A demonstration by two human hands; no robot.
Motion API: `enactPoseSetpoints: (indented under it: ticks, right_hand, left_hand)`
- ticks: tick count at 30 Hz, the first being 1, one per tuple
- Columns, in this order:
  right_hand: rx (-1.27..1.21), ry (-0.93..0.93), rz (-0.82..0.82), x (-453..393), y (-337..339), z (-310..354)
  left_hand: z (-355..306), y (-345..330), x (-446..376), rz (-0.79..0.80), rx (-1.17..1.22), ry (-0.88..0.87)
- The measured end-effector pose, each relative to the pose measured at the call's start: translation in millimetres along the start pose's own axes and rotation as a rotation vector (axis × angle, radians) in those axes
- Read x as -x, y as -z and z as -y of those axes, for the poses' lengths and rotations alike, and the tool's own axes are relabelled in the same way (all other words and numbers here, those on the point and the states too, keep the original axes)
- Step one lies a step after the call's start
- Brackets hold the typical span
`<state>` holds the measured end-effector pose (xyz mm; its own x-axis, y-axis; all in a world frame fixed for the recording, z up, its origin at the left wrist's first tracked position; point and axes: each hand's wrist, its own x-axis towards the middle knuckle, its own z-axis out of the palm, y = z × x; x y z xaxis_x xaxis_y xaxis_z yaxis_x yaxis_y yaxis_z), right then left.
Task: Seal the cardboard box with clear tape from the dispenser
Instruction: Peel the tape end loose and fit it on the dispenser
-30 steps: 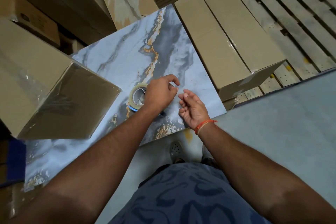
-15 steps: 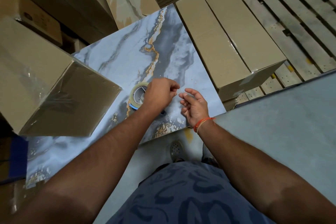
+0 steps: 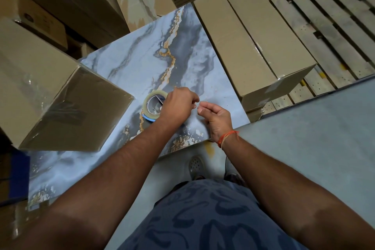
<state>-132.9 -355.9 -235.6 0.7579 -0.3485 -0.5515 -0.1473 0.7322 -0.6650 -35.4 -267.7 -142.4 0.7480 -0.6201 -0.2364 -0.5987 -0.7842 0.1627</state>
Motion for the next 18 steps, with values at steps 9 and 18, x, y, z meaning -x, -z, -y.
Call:
enactPoseSetpoints:
  ticks: [9, 18]
  right_hand:
    - [0.081, 0.048, 0.006, 1, 2, 1]
    - [0.112, 0.028, 0.008, 4, -3, 6]
  left_hand:
    - [-6, -1, 3, 0.008, -0.099, -0.075]
    - [-9, 0, 9, -0.106, -0.139, -0.067]
